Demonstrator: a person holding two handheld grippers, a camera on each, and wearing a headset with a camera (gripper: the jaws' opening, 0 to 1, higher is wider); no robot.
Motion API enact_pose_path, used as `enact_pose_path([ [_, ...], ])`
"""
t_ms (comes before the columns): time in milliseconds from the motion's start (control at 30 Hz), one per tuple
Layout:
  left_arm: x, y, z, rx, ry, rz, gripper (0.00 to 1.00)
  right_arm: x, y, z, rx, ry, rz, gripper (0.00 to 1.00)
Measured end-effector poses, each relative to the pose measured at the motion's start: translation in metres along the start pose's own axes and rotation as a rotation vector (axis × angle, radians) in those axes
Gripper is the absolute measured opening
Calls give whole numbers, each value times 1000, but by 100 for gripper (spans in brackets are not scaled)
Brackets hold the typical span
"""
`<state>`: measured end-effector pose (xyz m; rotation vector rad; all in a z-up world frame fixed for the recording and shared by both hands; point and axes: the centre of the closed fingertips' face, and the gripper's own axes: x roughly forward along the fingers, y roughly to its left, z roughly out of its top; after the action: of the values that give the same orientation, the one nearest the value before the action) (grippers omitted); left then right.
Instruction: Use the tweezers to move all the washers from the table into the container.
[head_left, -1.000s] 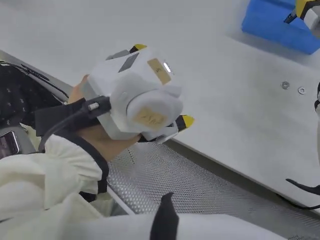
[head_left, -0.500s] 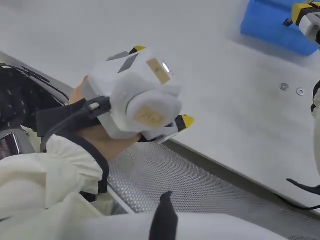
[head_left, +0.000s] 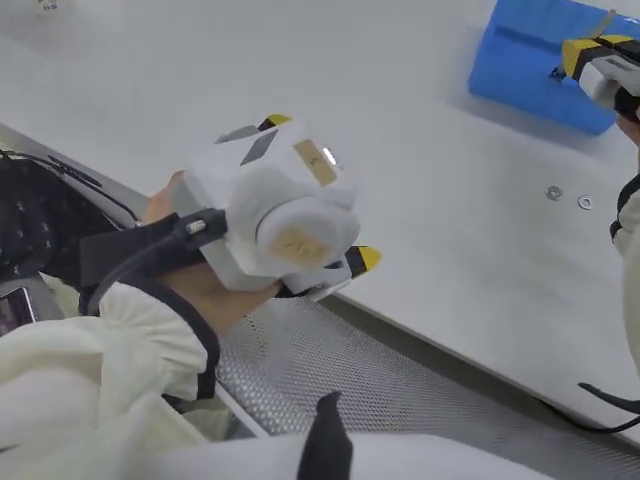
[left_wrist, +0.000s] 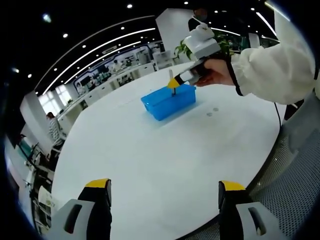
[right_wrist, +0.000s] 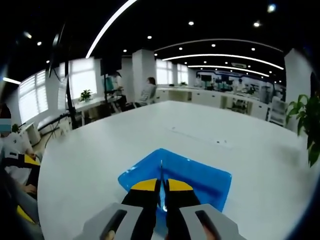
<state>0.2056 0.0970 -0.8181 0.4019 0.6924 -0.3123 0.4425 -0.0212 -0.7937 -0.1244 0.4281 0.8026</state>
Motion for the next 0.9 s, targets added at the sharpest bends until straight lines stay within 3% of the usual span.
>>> enact_pose_path([
  [400,-2,1,5,4,-30,7,92,-43,9,20,-50,-62,3,1],
  [533,-2,2,5,1,-33,9,91,-55,11,21,-34,-68,9,1],
  [733,-2,2,4,0,-30,10,91,-67,13,7,-13,-46,14,1],
  [900,-1,2,3,4,-26,9,91,-76,17,-14,3,-7,21,1],
])
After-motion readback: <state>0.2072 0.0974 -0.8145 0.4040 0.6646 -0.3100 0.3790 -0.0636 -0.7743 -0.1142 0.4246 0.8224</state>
